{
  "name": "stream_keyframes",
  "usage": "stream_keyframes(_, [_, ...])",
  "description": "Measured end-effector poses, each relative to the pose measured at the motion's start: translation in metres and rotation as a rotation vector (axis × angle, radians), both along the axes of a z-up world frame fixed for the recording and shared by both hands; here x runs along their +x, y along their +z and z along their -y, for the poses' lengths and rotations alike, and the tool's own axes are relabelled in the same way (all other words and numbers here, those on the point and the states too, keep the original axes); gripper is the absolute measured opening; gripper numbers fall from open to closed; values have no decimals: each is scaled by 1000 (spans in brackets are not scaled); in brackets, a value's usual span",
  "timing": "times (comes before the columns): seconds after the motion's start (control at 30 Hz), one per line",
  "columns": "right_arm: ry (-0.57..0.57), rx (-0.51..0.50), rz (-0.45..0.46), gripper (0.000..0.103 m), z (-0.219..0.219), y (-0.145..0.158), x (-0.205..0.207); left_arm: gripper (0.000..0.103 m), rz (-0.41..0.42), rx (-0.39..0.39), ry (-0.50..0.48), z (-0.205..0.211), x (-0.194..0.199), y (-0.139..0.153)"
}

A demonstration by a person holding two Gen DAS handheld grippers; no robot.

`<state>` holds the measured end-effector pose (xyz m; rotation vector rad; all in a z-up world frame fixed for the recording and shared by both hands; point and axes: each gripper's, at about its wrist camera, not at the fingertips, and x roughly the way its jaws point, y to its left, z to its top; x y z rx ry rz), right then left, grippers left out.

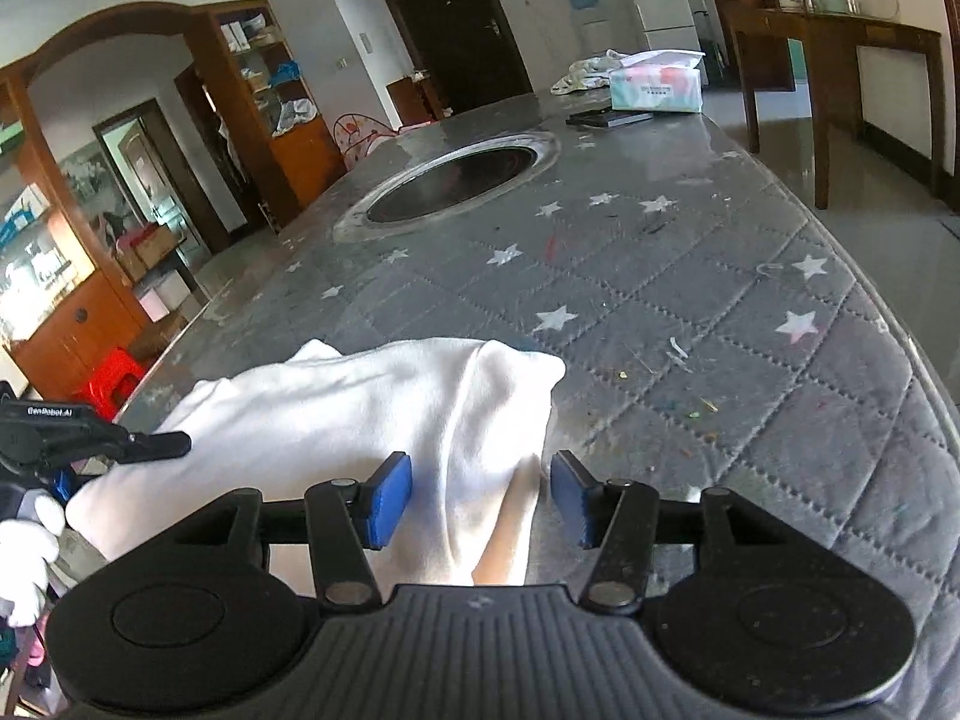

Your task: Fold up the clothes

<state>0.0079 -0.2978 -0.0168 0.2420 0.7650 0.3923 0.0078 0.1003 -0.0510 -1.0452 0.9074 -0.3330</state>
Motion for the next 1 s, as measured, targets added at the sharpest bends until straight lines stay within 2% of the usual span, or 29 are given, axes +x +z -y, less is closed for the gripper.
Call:
stream_keyframes(0.07, [1,24,-14,50,-1,-1,1,21,-1,2,-3,0,0,0])
stream_keyframes(0.13, [4,56,-34,36,-1,-1,2,21,-1,3,-6,0,0,0])
stream_keyframes(0.2, [4,85,-42,27,-1,0,2,21,2,13,-11,0,1,1])
stream_keyframes(0.33, [1,139,-38,16,0,4,3,19,35,86,-28,5,1,11])
stream_keyframes(0.53, [-3,217,-31,12,1,11,4,19,125,186,-74,14,2,38])
stream_keyframes(0.77, [11,207,52,12,-3,40,6,19,210,256,-130,36,16,71])
stream_keyframes(1.0, [-32,161,138,12,13,73,17,19,263,281,-165,59,43,98])
